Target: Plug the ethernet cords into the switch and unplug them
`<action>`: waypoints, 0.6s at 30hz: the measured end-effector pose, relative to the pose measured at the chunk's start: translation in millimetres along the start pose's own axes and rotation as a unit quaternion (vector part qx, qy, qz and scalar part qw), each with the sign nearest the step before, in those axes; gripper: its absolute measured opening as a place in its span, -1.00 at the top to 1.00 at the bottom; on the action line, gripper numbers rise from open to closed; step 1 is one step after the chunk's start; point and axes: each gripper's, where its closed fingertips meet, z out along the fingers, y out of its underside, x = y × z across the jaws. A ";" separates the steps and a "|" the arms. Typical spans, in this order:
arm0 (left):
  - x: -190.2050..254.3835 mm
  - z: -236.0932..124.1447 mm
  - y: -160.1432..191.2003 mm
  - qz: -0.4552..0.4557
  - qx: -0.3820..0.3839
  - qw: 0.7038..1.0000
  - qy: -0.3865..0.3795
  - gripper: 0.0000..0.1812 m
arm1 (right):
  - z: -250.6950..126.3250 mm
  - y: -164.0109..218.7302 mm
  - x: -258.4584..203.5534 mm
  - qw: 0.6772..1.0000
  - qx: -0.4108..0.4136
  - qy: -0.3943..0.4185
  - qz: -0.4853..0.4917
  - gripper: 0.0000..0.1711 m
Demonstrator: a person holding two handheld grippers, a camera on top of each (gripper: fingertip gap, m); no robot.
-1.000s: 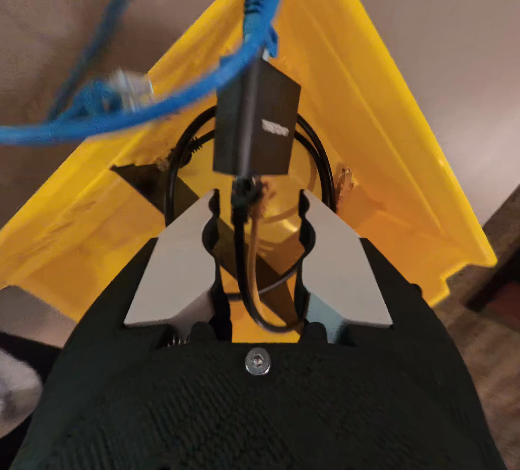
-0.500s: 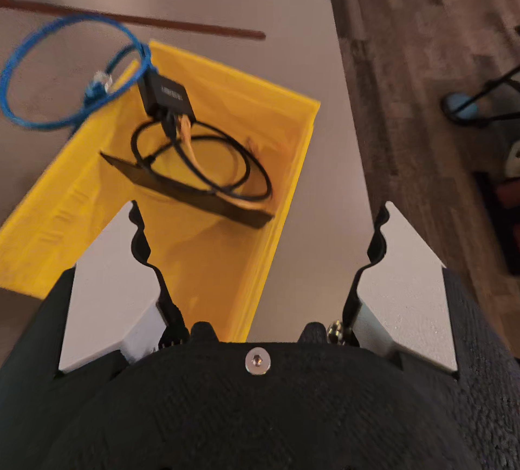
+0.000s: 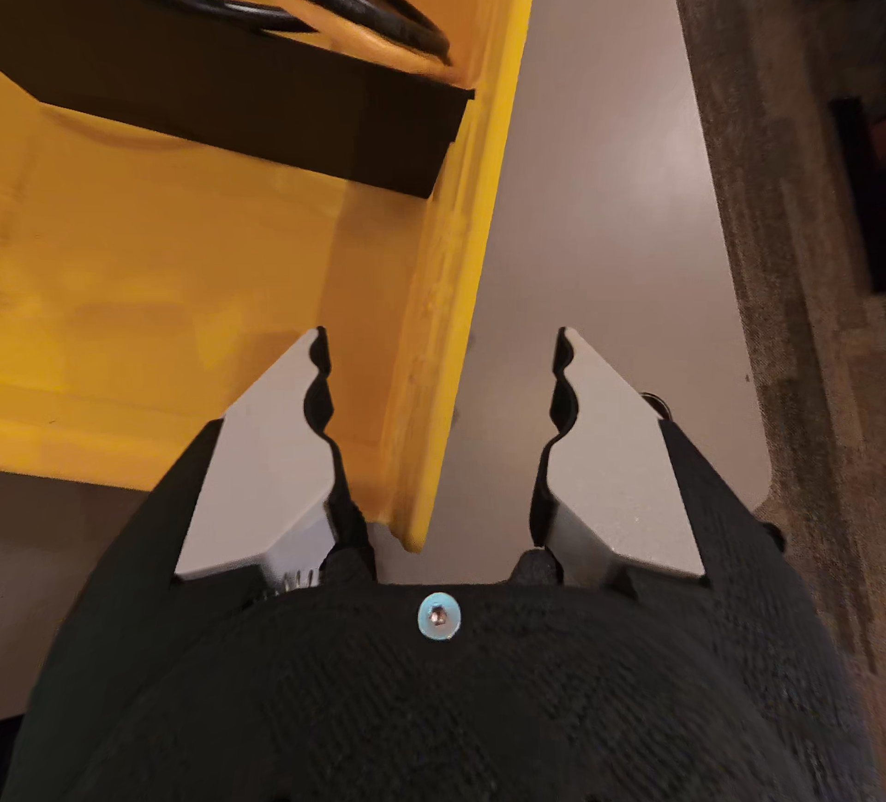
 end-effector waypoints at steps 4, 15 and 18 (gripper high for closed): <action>-7.3 7.8 75.1 -0.045 -0.100 0.994 0.019 -0.35 | 1.6 -3.8 -1.6 1.000 0.014 -0.014 0.021 0.34; -3.9 15.9 100.2 -0.015 -0.081 0.996 0.019 0.47 | 0.1 -4.5 -11.0 1.000 0.021 -0.022 0.002 0.93; 1.7 14.6 97.7 0.025 -0.078 0.996 0.024 0.63 | -1.5 -3.9 -15.9 0.999 0.020 -0.034 0.008 0.94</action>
